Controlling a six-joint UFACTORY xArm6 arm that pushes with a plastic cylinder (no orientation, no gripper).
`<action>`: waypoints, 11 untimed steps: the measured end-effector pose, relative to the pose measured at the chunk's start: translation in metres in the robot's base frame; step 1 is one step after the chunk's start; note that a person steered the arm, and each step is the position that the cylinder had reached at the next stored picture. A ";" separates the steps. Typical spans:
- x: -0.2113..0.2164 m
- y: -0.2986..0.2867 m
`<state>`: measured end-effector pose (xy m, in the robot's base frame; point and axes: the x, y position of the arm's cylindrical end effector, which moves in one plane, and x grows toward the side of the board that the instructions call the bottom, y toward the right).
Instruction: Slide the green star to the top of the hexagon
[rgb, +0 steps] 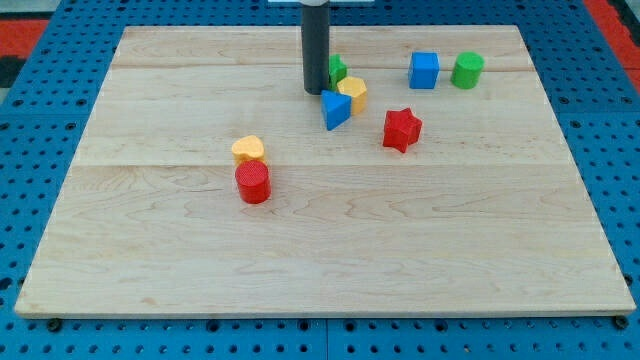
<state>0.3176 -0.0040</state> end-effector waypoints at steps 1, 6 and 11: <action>0.000 0.006; -0.023 -0.029; -0.044 0.002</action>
